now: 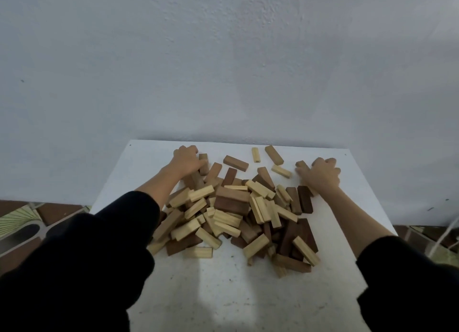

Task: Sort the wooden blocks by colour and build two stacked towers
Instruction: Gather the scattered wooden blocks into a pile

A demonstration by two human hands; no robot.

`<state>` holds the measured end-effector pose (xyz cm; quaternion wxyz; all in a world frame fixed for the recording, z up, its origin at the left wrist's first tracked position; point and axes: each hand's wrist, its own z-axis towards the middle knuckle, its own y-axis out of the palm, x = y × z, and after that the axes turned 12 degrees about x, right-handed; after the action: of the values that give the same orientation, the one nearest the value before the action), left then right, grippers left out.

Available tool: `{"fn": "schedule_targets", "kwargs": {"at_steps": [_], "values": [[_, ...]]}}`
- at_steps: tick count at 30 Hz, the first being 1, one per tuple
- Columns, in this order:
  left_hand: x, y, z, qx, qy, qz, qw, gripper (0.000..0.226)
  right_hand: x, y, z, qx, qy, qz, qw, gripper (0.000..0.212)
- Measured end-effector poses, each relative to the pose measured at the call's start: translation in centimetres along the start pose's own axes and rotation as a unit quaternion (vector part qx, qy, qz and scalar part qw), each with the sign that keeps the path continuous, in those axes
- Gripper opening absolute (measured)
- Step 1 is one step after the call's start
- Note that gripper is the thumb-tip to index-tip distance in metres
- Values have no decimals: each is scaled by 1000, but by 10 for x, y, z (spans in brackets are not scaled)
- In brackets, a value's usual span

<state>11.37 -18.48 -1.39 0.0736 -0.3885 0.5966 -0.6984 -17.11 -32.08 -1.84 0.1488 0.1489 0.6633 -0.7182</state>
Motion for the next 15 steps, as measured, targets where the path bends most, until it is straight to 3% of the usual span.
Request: {"fn": "schedule_targets", "kwargs": {"at_steps": [4,7,13,15], "values": [[5,10,7,11,17,-15,1000,59,-5,11,2,26,-61,28,997,27],[9,17,8,21,31,-31,999,60,-6,16,2,40,-78,71,994,19],[14,23,13,53,35,-97,993,40,-22,12,3,89,-89,176,976,28],[18,21,13,70,52,-119,989,38,-35,12,7,63,-103,202,972,41]]}}
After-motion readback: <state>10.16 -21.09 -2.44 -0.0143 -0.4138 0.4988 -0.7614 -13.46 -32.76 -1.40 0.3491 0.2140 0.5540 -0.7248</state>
